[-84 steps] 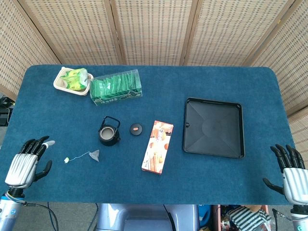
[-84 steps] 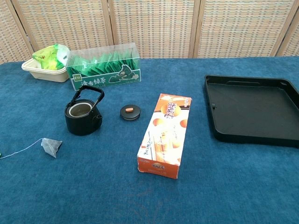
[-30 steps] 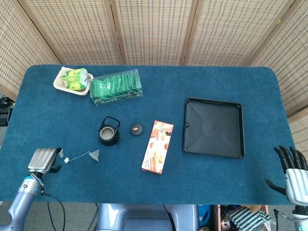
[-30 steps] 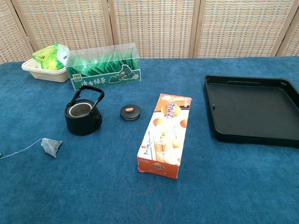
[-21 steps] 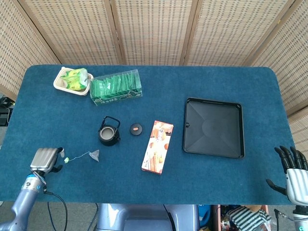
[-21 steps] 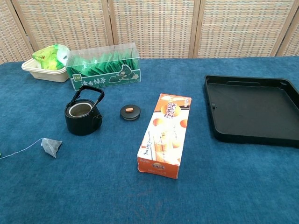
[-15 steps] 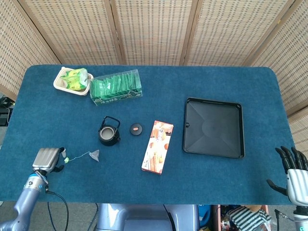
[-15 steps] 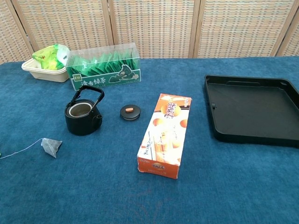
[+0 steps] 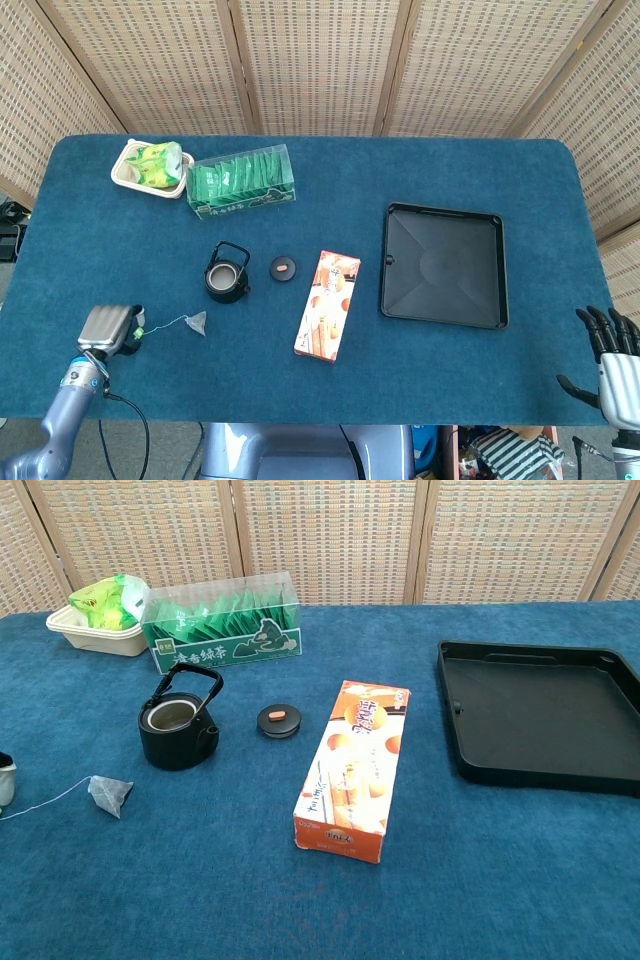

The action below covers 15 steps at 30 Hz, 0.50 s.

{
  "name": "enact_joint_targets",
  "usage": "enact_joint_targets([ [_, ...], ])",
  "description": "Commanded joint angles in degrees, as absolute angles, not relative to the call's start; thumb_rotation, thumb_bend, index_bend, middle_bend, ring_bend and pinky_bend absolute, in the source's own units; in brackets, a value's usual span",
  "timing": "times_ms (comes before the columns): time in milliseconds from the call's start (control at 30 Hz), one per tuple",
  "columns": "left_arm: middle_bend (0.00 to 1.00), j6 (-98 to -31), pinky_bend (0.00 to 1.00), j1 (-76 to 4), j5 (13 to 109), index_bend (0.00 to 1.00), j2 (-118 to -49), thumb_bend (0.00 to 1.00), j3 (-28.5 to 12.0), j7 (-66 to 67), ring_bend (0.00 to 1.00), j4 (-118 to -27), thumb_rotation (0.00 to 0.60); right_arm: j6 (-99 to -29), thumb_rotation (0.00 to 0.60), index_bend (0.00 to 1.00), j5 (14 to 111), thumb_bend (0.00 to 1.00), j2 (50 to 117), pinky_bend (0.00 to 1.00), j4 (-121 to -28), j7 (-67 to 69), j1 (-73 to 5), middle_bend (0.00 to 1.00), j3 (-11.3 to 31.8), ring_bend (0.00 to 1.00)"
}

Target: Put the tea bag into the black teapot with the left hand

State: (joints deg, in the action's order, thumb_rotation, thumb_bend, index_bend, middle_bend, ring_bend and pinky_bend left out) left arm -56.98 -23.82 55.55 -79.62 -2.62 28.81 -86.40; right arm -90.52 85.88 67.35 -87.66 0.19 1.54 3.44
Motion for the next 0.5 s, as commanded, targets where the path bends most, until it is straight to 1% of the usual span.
enact_joint_targets([
  [33,0.72,-56.8,0.67,-24.1,55.1,0.48,-79.7,0.3,-2.5,29.1,0.7,-86.5,0.6,-90.6,0.6,0.16,85.8,0.02,67.4,0.12,-87.6,0.2,1.6,0.2,3.4,0.01],
  [500,0.72,-56.6,0.67,-24.8,53.4,0.49,-80.2,0.3,-1.7,29.2,0.7,-85.8,0.6,-90.6,0.6,0.16,85.6,0.02,67.5,0.12,-87.4,0.4,2.0,0.2,3.4,0.01],
])
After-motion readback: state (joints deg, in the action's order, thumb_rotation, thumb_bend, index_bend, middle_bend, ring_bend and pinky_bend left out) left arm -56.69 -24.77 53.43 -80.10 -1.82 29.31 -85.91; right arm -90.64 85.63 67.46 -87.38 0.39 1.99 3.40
